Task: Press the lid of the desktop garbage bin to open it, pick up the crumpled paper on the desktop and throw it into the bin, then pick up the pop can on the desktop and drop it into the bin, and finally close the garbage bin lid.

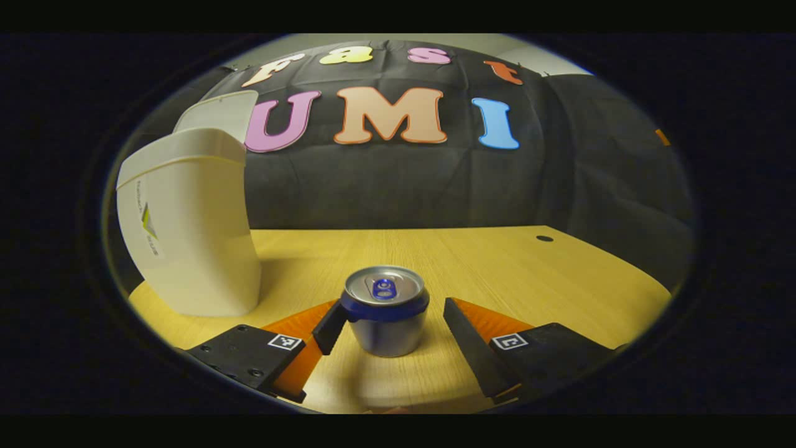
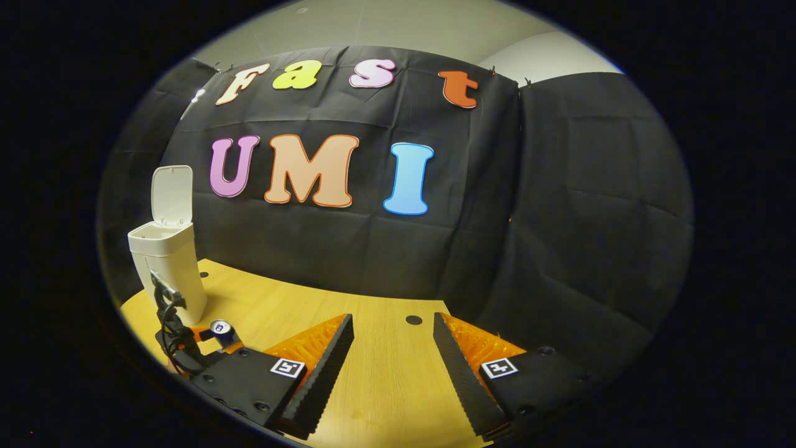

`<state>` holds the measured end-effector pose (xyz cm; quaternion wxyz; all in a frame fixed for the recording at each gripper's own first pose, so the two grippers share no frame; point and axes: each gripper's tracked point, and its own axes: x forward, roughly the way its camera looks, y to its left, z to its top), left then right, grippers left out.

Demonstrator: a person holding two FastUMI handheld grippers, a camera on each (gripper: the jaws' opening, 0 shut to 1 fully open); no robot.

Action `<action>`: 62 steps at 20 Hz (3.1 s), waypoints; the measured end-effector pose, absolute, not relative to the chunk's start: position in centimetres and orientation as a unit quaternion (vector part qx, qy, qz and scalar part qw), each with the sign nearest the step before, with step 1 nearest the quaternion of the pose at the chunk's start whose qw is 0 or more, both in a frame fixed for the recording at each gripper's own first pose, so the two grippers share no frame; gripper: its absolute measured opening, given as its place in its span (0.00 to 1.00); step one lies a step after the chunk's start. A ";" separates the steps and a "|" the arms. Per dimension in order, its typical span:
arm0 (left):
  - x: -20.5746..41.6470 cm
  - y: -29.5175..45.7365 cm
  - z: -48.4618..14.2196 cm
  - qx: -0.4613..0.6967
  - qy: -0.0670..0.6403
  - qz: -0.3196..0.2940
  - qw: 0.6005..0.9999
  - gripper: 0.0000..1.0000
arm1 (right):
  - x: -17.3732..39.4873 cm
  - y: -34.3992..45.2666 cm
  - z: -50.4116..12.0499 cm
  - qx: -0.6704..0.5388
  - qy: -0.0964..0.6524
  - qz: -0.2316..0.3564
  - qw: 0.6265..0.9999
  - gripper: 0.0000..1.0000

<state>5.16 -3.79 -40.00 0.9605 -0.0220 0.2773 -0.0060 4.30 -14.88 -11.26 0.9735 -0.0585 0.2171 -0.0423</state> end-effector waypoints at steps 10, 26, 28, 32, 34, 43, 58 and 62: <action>7.0 0.1 -24.1 -0.036 0.168 -0.020 0.985 0.68 | 2.9 -9.0 -9.6 -0.039 0.202 0.014 0.978 0.88; 11.8 26.5 -17.5 0.019 0.165 0.155 0.974 0.70 | 2.4 -1.9 -11.4 0.070 0.216 -0.006 0.974 0.87; 11.2 26.8 -19.1 0.018 0.190 0.158 0.969 0.72 | 2.5 -1.7 -11.2 0.069 0.218 -0.007 0.974 0.88; 12.2 26.3 -16.8 0.043 0.149 0.153 0.976 0.84 | 2.9 -0.5 -10.8 0.063 0.216 0.002 0.974 0.88; 12.3 25.9 -14.9 0.061 0.125 0.148 0.979 0.93 | 3.4 0.1 -10.6 0.062 0.211 0.008 0.975 0.88; 20.1 28.5 0.5 0.040 0.015 0.150 0.988 0.94 | 4.0 1.6 -10.9 0.068 0.211 0.016 0.975 0.88; 17.7 27.4 -3.1 0.016 0.087 0.149 0.985 0.99 | 4.2 2.9 -10.5 0.063 0.211 0.037 0.975 0.88; 12.7 25.0 -7.1 0.022 0.103 0.145 0.984 0.94 | 5.3 5.7 -10.5 0.066 0.211 0.082 0.972 0.86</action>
